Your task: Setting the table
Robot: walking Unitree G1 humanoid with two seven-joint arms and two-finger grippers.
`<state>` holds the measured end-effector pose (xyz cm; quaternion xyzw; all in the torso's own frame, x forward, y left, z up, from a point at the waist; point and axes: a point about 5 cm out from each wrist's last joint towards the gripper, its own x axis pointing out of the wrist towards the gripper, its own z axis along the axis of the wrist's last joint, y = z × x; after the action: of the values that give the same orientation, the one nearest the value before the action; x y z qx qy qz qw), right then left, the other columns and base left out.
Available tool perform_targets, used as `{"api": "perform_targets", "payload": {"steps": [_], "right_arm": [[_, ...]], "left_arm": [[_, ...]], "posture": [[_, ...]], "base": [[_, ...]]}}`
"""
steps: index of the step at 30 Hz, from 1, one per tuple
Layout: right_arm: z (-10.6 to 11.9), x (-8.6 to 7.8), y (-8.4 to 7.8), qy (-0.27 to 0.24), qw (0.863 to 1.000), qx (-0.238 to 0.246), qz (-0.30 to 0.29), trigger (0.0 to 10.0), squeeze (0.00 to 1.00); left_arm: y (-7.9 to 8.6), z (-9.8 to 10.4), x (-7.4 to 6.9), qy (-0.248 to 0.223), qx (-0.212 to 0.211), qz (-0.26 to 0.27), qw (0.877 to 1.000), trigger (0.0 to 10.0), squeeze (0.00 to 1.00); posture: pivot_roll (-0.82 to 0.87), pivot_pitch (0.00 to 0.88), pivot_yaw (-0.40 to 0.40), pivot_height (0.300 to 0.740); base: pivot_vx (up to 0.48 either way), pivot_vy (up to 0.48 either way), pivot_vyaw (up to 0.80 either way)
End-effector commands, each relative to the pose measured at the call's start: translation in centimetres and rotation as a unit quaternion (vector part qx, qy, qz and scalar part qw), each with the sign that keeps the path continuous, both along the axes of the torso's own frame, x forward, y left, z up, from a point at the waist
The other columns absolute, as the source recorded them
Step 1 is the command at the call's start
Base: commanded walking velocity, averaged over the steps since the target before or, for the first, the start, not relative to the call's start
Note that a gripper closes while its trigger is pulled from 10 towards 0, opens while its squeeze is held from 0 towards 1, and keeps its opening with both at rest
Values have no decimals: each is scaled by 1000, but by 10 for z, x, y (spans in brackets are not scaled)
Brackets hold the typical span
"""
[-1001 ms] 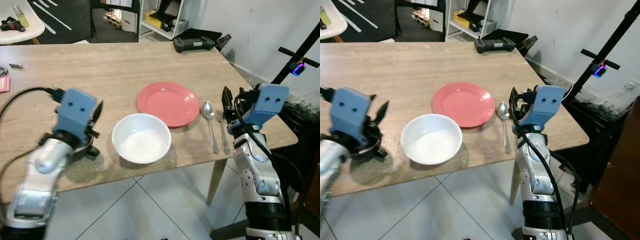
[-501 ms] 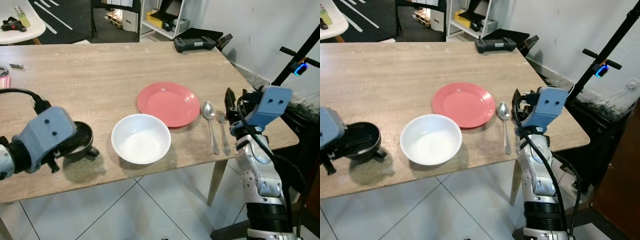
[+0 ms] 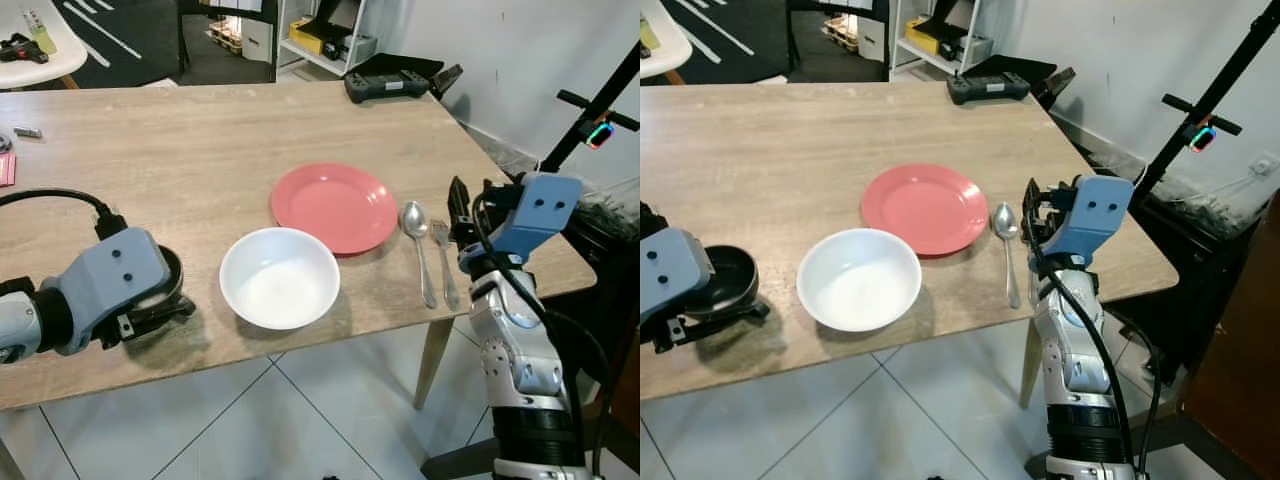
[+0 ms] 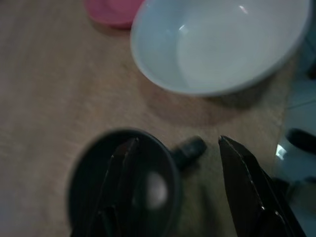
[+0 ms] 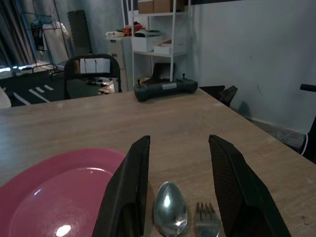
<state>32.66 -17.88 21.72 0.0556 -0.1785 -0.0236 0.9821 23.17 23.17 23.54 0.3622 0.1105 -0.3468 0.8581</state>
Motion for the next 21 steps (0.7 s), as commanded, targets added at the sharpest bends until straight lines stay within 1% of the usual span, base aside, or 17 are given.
{"api": "perform_targets", "payload": {"steps": [1,2,4,7,10,11,12,13,14,17,21], "right_arm": [[-5,-3,-4,7,1000,0,-8,10000,0],[-5,-3,-4,7,1000,0,-8,10000,0],[-6,-5,-4,8,1000,0,-8,10000,0],[-6,-5,-4,8,1000,0,-9,10000,0],[-7,-6,-5,10,1000,0,-10,10000,0],[-8,-5,-5,11,1000,0,-9,10000,0],[-8,-5,-5,11,1000,0,-9,10000,0],[-8,-4,-2,12,1000,0,-5,10000,0],[-8,-4,-1,12,1000,0,-3,10000,0],[-7,-3,0,11,1000,0,0,10000,0],[-6,-4,-1,11,1000,-1,0,10000,0]], "left_arm": [[-1,-8,-7,35,-4,-11,999,10000,0],[-1,-8,-7,35,-4,-11,999,10000,0],[-4,-14,-17,62,-6,-24,998,10000,0],[-3,-15,-20,68,1,-25,997,10000,0],[6,-15,-25,73,18,-7,997,10000,0],[10,-17,-25,71,28,-1,997,10000,0],[10,-17,-25,71,28,-1,997,10000,0],[13,-19,-22,65,41,3,997,10000,0],[13,-19,-21,63,44,3,997,10000,0],[11,-17,-18,53,44,2,998,10000,0],[14,-11,-13,37,44,8,998,10000,0]], "posture": [[111,98,-2,740],[111,98,-2,740],[111,100,3,740],[111,100,4,740],[118,99,2,740],[120,99,0,740],[120,99,0,740],[119,100,-3,740],[120,99,-3,740],[120,100,-5,740],[114,103,-7,740]], "base": [[0,0,0],[0,0,0],[0,0,0],[0,0,0],[0,0,0],[0,0,0],[0,0,0],[0,0,0],[0,0,0],[0,0,0],[0,0,0]]}}
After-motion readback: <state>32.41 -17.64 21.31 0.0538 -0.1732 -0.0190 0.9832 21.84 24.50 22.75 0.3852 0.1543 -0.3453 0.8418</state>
